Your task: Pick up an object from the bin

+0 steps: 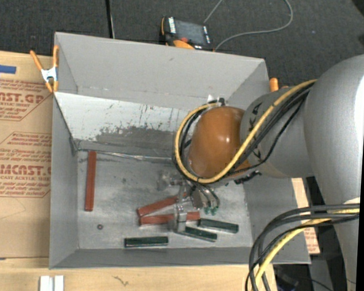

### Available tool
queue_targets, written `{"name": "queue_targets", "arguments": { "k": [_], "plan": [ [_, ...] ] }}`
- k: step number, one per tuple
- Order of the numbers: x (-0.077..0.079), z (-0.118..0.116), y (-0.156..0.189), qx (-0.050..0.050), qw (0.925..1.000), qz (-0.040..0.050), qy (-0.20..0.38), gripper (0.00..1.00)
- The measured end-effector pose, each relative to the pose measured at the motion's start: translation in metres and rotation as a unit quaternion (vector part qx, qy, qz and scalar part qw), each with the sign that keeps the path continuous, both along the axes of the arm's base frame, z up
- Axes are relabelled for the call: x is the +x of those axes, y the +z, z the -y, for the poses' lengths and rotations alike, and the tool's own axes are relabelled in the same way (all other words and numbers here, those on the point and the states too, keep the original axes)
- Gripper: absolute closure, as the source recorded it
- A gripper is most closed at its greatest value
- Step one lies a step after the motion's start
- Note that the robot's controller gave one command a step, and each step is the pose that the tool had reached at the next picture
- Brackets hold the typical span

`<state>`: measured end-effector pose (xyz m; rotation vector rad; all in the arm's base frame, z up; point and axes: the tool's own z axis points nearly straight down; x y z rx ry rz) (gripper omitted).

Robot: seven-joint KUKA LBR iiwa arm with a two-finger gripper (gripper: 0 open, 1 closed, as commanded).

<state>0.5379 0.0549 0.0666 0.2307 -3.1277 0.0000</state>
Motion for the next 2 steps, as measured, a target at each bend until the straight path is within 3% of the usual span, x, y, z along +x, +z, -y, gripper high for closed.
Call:
{"name": "queue_targets", "arguments": {
  "k": [1,2],
  "plan": [
    [0.004,-0.004,0.008,0.001,1.0000,0.0063,0.002,1.00],
    [0.023,-0.002,0.146,0.001,0.9978,0.0087,0.066,1.00]
  ]
}}
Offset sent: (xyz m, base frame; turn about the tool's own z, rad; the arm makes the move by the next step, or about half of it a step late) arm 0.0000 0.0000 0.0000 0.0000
